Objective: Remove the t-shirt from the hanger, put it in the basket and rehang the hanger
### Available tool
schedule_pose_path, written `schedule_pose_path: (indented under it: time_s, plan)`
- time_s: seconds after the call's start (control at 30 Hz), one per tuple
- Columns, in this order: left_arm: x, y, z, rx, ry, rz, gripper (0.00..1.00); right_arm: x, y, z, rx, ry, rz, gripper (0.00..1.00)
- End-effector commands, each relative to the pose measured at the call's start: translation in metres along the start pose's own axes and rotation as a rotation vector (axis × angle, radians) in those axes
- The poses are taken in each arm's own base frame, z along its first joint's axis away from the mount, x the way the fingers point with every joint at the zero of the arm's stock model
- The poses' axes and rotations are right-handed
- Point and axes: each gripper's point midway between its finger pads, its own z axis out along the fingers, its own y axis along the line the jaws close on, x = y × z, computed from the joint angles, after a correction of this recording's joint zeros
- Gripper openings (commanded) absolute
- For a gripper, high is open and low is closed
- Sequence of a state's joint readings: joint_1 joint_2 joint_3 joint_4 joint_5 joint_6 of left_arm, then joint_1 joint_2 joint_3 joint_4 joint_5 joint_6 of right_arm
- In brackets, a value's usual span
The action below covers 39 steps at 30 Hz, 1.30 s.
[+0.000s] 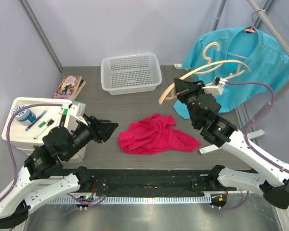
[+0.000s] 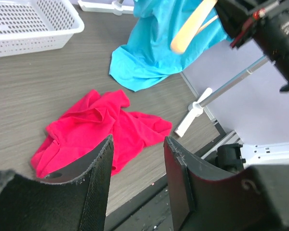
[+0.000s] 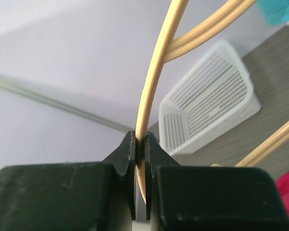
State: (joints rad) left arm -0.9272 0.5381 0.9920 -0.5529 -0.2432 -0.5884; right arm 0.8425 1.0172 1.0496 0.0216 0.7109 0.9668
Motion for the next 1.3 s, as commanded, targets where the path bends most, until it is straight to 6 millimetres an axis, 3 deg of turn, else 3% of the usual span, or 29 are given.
schedule_pose_path:
  time_s: [0.0,0.27,0.6,0.7,1.07,1.27]
  plan:
    - [0.016,0.003,0.000,-0.005,0.054,-0.031,0.46,-0.057,0.007,0.010,-0.013,-0.105,0.002,0.01]
    - [0.049,0.007,0.005,0.002,0.140,-0.075,0.43,-0.118,0.006,0.021,0.013,-0.204,-0.006,0.01]
    - [0.045,0.007,0.001,-0.010,0.143,-0.083,0.43,-0.186,0.023,0.008,0.076,-0.410,0.012,0.01]
    - [0.043,0.006,-0.001,-0.004,0.137,-0.089,0.43,-0.202,0.020,0.002,0.124,-0.474,0.030,0.01]
    - [0.043,0.000,0.002,0.018,0.147,-0.098,0.43,-0.222,-0.022,-0.022,0.244,-0.643,0.141,0.01]
    - [0.042,-0.001,0.003,0.021,0.146,-0.094,0.43,-0.231,-0.025,-0.032,0.251,-0.682,0.157,0.01]
